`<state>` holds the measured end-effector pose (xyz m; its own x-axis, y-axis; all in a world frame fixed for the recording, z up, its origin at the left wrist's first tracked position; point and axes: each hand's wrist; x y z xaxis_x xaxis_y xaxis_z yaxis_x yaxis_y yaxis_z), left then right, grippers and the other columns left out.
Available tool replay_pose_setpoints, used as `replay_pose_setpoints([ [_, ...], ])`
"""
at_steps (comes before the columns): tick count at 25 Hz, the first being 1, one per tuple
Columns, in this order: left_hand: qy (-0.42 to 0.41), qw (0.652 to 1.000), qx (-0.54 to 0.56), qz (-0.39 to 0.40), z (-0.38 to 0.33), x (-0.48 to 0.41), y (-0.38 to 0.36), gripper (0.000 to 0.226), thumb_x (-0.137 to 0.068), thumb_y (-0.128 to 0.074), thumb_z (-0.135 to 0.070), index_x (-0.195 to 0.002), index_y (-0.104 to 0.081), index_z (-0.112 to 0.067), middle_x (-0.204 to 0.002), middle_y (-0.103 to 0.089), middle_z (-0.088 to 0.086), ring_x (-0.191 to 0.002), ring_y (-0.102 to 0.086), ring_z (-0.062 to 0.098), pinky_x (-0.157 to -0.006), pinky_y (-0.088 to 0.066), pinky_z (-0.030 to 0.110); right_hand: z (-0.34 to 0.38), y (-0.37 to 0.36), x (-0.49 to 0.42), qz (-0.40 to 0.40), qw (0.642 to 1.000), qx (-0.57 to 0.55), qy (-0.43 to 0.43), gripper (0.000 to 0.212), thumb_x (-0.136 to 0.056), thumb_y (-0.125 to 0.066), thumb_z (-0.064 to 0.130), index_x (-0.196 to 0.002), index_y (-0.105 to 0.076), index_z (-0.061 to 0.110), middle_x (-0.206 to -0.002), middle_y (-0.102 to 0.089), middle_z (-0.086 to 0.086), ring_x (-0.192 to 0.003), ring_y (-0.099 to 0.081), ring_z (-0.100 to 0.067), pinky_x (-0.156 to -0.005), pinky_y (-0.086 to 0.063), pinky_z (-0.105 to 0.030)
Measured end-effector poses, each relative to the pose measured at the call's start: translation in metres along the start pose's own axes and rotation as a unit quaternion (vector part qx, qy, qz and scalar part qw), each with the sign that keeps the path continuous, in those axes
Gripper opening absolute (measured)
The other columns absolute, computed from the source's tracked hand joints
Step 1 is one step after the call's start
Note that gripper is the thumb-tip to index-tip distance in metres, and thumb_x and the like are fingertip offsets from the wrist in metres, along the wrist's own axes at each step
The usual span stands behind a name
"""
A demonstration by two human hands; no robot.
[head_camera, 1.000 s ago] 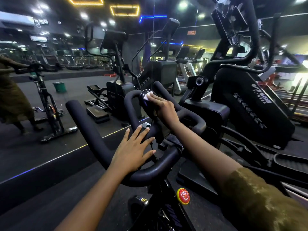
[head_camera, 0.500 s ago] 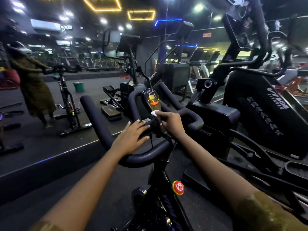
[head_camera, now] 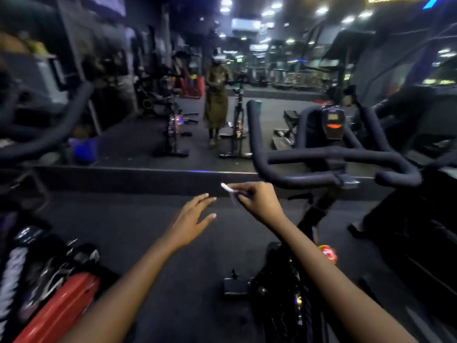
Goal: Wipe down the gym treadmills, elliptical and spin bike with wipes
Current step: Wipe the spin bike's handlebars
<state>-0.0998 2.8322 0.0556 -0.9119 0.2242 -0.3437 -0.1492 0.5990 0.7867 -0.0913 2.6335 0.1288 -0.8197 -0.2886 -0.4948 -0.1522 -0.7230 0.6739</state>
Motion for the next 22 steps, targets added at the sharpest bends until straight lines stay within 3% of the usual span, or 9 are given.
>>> replay_pose_setpoints([
  [3,0.130,0.991,-0.005,0.013,0.028,0.100,0.014,0.086,-0.073,-0.028,-0.067,-0.135,-0.052,-0.014,-0.142,-0.045,0.010,-0.132,-0.043,0.022,-0.105,-0.020,0.014,0.037,-0.051,0.033,0.079,0.993,-0.084,0.024,0.029,-0.079,-0.059,-0.002,-0.100,-0.074,0.013,-0.097,-0.072,-0.005,-0.090,-0.057,0.007,-0.071,-0.037,0.001],
  [6,0.254,0.967,-0.012,-0.016,0.039,0.216,0.038,0.084,-0.073,-0.029,-0.065,-0.132,-0.055,-0.010,-0.138,-0.049,0.012,-0.129,-0.046,0.025,-0.105,-0.022,0.014,0.090,-0.108,0.072,0.185,0.970,-0.133,0.089,0.033,-0.080,-0.058,-0.001,-0.098,-0.075,0.020,-0.092,-0.072,-0.002,-0.092,-0.055,0.009,-0.072,-0.041,-0.006],
  [8,0.330,0.942,-0.028,-0.053,0.037,0.295,0.056,0.083,-0.076,-0.030,-0.064,-0.134,-0.052,-0.010,-0.138,-0.049,0.011,-0.130,-0.045,0.022,-0.104,-0.019,0.012,0.135,-0.146,0.096,0.258,0.943,-0.162,0.137,0.027,-0.081,-0.058,0.002,-0.096,-0.075,0.016,-0.089,-0.073,-0.008,-0.089,-0.062,0.000,-0.068,-0.040,-0.006],
  [11,0.428,0.896,-0.059,-0.101,0.025,0.397,0.077,0.074,-0.079,-0.037,-0.058,-0.137,-0.048,-0.012,-0.141,-0.046,0.007,-0.131,-0.043,0.019,-0.105,-0.020,0.013,0.198,-0.193,0.126,0.341,0.895,-0.190,0.215,0.029,-0.082,-0.059,0.000,-0.105,-0.072,0.011,-0.084,-0.073,-0.010,-0.068,-0.051,0.020,-0.059,-0.034,0.000],
  [12,0.463,0.877,-0.065,-0.116,0.021,0.432,0.081,0.071,-0.079,-0.039,-0.053,-0.137,-0.049,-0.013,-0.141,-0.046,0.007,-0.131,-0.044,0.020,-0.108,-0.023,0.017,0.219,-0.209,0.139,0.365,0.876,-0.204,0.240,0.030,-0.081,-0.058,-0.003,-0.106,-0.071,0.010,-0.082,-0.072,-0.010,-0.069,-0.048,0.021,-0.059,-0.033,0.001],
  [16,0.559,0.807,-0.103,-0.163,-0.002,0.554,0.098,0.064,-0.084,-0.041,-0.048,-0.141,-0.044,-0.017,-0.145,-0.043,0.007,-0.133,-0.041,0.020,-0.114,-0.027,0.032,0.312,-0.264,0.197,0.420,0.823,-0.243,0.295,0.031,-0.079,-0.057,0.000,-0.103,-0.073,0.011,-0.097,-0.072,-0.007,-0.080,-0.058,0.004,-0.064,-0.034,0.002],
  [19,0.592,0.769,-0.128,-0.202,-0.012,0.628,0.121,0.051,-0.097,-0.051,-0.037,-0.144,-0.039,-0.020,-0.148,-0.039,0.003,-0.136,-0.037,0.017,-0.116,-0.023,0.033,0.384,-0.298,0.239,0.427,0.800,-0.280,0.316,0.030,-0.075,-0.056,0.001,-0.097,-0.075,0.009,-0.065,-0.070,0.002,-0.078,-0.051,0.009,-0.063,-0.034,0.002],
  [20,0.597,0.762,-0.136,-0.211,-0.012,0.650,0.133,0.051,-0.097,-0.051,-0.035,-0.144,-0.038,-0.021,-0.148,-0.038,0.002,-0.136,-0.036,0.016,-0.116,-0.023,0.034,0.408,-0.309,0.253,0.425,0.802,-0.279,0.314,0.029,-0.076,-0.056,0.000,-0.096,-0.075,0.010,-0.056,-0.064,0.008,-0.074,-0.052,0.007,-0.063,-0.038,-0.005],
  [22,0.605,0.751,-0.150,-0.215,-0.007,0.698,0.163,0.054,-0.097,-0.051,-0.034,-0.146,-0.035,-0.021,-0.151,-0.035,0.004,-0.137,-0.034,0.017,-0.116,-0.022,0.033,0.457,-0.330,0.281,0.412,0.822,-0.275,0.279,0.028,-0.079,-0.058,0.001,-0.098,-0.075,0.012,-0.072,-0.072,0.002,-0.079,-0.064,-0.008,-0.071,-0.045,-0.020],
])
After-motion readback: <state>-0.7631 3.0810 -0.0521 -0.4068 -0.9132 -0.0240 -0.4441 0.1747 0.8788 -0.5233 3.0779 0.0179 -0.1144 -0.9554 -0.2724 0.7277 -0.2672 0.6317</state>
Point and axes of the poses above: each hand's wrist, its own x-axis away from the middle knuckle, its own y-axis out of the back of the hand, z = x × y
